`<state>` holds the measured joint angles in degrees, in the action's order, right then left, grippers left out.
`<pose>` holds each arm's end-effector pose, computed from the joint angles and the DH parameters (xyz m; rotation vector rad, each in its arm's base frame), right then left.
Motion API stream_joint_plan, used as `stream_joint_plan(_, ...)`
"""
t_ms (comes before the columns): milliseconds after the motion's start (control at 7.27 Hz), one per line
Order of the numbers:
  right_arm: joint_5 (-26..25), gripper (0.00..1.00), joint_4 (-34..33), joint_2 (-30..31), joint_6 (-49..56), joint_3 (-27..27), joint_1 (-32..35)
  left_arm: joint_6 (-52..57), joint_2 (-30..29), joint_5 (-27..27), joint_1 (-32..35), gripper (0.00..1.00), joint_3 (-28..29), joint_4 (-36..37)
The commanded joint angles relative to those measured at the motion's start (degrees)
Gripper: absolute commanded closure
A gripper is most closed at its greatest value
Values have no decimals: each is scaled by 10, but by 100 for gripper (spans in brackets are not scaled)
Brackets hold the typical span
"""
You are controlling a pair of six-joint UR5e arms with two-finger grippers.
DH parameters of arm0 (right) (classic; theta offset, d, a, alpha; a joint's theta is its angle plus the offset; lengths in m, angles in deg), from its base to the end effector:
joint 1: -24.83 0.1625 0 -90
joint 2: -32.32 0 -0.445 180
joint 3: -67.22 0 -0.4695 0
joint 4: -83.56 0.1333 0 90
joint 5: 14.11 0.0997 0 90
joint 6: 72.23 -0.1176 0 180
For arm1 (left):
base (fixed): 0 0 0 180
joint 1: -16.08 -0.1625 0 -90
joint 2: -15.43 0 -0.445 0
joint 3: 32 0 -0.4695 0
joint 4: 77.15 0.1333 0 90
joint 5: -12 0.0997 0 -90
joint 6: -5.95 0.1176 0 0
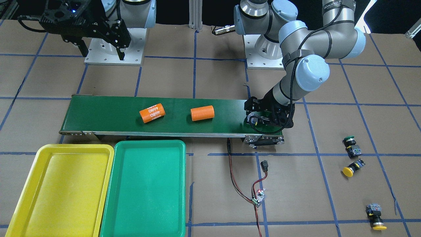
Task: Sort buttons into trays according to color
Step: 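Place the green-capped button on the conveyor belt and release, then return the left gripper and grasp another green-capped button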
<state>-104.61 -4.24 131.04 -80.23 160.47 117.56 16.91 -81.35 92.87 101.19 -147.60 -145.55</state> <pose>0.1562 -0.4993 0.5354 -0.1446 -3.1336 0.0904 -0.1066 -0.5363 0.2202 -0.1339 -2.9455 -0.2431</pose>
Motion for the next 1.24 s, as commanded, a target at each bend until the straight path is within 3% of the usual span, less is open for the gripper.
stream_joint_plan(0,0,0,0,1,0,0,0,5,9,8,-18,0,35,-8)
stream_joint_plan(138,0,0,0,1,0,0,0,9,1,10,-42,0,63,-10)
stream_joint_plan(413,0,0,0,1,0,0,0,166,-30,81,-154,0,85,-14)
stream_joint_plan(825,-2,0,0,1,0,0,0,260,-124,109,-282,0,147,36)
stream_joint_plan(1100,-2,0,1,1,0,0,0,283,-154,108,-328,0,140,41)
